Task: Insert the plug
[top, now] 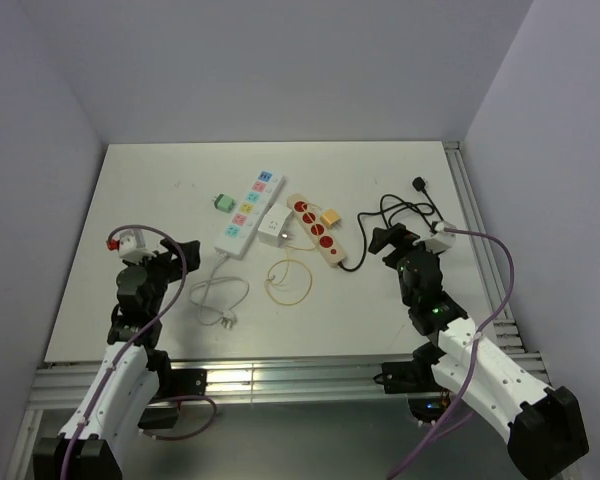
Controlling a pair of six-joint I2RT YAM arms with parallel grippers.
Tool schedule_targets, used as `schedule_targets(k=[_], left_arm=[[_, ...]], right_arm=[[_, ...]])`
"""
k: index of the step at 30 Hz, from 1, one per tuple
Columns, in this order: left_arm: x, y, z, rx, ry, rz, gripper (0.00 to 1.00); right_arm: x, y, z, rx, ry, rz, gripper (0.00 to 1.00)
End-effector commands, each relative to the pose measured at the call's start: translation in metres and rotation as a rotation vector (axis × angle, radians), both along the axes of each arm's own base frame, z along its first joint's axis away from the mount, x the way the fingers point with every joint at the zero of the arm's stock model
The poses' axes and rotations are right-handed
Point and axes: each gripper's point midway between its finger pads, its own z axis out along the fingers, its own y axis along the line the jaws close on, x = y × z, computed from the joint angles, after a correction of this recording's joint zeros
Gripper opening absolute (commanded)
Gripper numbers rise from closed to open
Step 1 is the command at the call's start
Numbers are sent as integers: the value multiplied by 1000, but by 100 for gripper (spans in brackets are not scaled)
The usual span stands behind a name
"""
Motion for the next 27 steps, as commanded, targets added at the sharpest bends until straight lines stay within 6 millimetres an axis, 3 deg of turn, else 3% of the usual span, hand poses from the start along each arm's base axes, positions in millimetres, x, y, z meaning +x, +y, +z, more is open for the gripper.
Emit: schedule_targets(k=[1,6,8,9,10,12,13,14,15,16,17,18,19,20,21,22,23,25,27], left_arm=[[6,-4,23,3,-65,-26,100],[26,0,11,-62,74,32,99],[43,-2,14,-92,136,45,100],[52,-3,26,-105,151,49,100],[61,-3,13,-109,215,55,99],[76,2,18,-139,278,114,99],[85,4,-2,-147,361,148,100],[92,4,-6,-162,398,161,100],[102,1,0,-170,420,152,99],[109,-3,-23,-168,501,149,100],[115,-6,-30,-185,537,149,100],[130,-10,-19,-194,532,133,99],[131,-11,-47,-185,636,143,100],[148,-18,-34,-188,623,135,99],[152,-18,-40,-177,657,161,99],[151,-21,-61,-163,736,171,98],[164,-31,-49,-157,715,152,98],[170,-35,-57,-138,738,170,98],[175,-41,-52,-144,723,175,98]], right_arm=[[2,4,27,28,-83,15,100],[2,3,26,33,-77,8,100],[3,6,26,36,-75,26,100],[3,8,26,38,-74,30,100],[4,10,25,42,-72,39,100],[4,10,25,45,-68,38,100],[5,11,22,42,-61,41,100],[5,12,23,43,-62,44,100],[5,12,24,42,-61,46,100],[5,12,22,40,-54,47,100],[6,12,22,40,-54,46,100],[6,12,23,39,-54,47,100],[5,12,23,38,-53,47,100],[5,12,24,37,-54,46,100],[5,12,24,39,-57,46,100],[5,12,24,37,-57,48,100],[5,12,23,37,-55,49,100],[6,13,23,33,-52,51,100],[7,14,22,26,-38,55,100]])
